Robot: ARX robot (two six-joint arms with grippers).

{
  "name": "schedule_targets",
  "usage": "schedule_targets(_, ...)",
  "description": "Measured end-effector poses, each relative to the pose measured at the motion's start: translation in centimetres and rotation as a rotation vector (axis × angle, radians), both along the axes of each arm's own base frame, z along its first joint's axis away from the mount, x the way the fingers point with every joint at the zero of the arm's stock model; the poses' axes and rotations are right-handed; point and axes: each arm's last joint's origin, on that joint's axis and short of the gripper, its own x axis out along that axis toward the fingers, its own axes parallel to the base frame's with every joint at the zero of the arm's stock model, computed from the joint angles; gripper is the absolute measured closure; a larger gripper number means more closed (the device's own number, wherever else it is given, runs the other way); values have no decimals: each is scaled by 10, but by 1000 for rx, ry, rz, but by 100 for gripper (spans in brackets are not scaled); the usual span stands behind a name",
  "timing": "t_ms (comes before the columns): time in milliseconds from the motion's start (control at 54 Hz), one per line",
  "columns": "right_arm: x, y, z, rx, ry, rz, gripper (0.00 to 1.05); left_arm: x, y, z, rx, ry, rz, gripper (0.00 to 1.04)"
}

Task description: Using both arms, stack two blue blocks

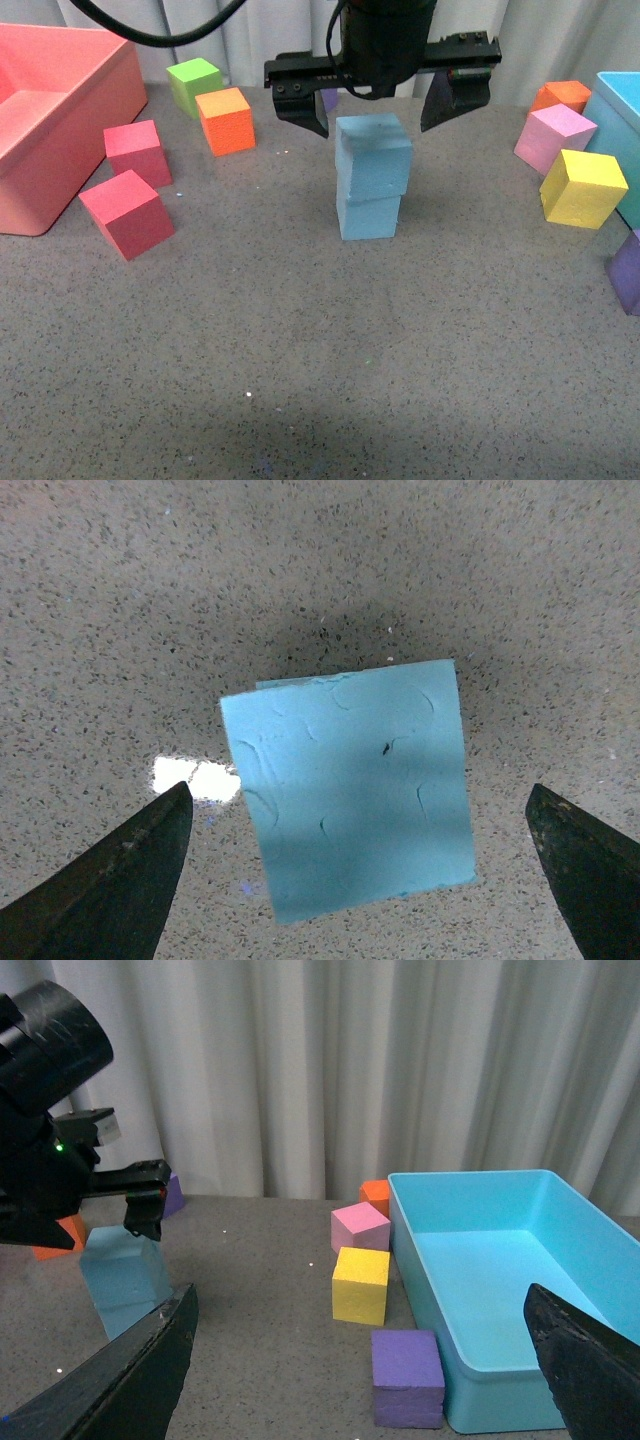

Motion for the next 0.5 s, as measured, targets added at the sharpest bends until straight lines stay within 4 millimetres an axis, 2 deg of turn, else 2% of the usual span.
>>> schedule_targets(74,0,0,0,0,0,0,10,-3,6,14,-23,-51,13,7)
schedule_targets(130,0,0,0,0,0,0,10,-4,15,19,57,-289,13,16)
schedule_targets(148,0,0,0,0,0,0,10,-9,24,19,88,-395,18,22)
schedule_targets(222,0,0,0,0,0,0,10,-24,49,15,135,-560,-5,32)
schedule_targets(259,0,0,0,0,0,-2,10,-34,64,11,151,-614,-18,38)
schedule_targets(333,0,0,0,0,0,-2,10,-62,107,12,96,-888,19,54)
schedule_targets(389,0,0,0,0,0,-2,10,-80,129,16,70,-1008,44,63)
schedule_targets(500,0,0,0,0,0,0,10,-125,174,13,88,-1055,60,88)
